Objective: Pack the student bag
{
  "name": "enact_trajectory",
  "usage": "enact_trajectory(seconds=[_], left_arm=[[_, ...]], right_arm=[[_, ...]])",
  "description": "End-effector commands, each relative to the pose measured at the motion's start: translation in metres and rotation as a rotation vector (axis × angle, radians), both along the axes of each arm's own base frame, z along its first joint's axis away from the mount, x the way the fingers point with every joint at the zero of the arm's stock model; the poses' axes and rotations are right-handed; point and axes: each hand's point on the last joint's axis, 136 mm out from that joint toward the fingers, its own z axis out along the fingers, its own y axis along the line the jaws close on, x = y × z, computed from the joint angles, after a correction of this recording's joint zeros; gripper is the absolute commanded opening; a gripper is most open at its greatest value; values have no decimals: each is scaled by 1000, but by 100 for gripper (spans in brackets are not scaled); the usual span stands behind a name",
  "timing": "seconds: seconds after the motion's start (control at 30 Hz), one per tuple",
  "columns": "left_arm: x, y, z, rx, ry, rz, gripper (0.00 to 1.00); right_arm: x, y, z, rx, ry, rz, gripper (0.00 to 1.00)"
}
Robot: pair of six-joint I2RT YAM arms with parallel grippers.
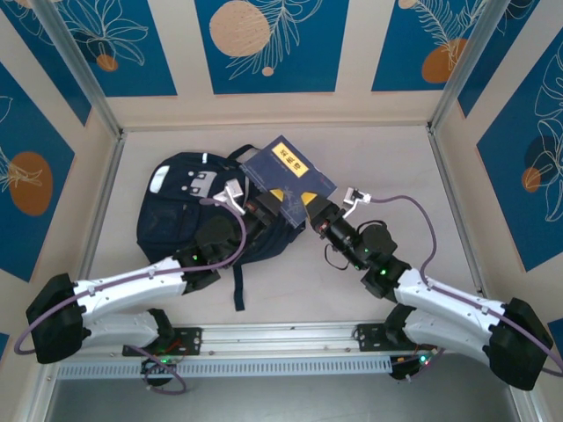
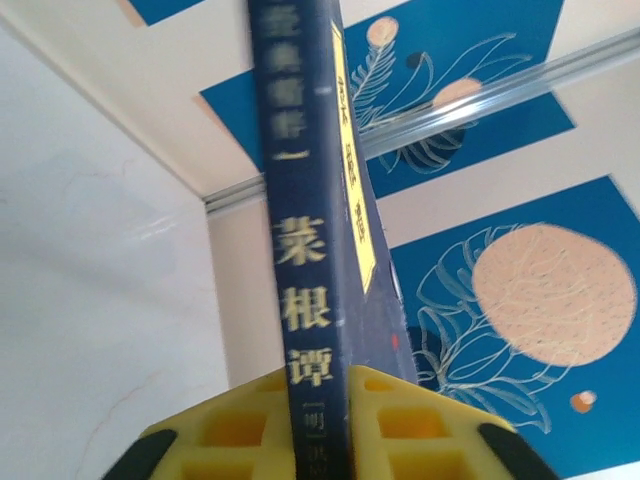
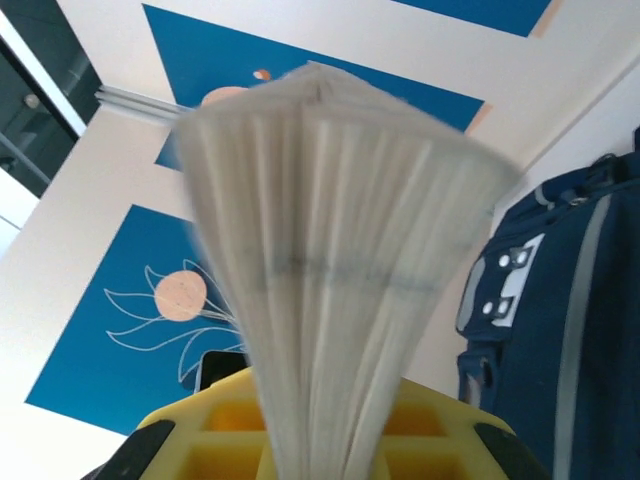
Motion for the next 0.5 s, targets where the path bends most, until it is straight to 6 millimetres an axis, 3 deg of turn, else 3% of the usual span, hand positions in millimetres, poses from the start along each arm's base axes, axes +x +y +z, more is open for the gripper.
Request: enact_trajectory(seconds=[0.0, 0.13, 0.27, 0.33, 0.47], left_arm=[[3, 6, -7, 166, -10, 6, 42], [12, 21, -24, 608, 37, -23, 55], [23, 62, -60, 995, 192, 80, 79], [31, 76, -76, 1147, 261, 101, 86], [44, 83, -104, 1337, 349, 70, 95]], right_arm=[[7, -34, -14, -117, 64, -147, 0], [-2, -66, -66, -319, 207, -211, 0], [-15, -87, -104, -467, 298, -231, 0], [-20, -91, -111, -570, 294, -210, 0], [-28, -98, -126, -652, 378, -192, 0]])
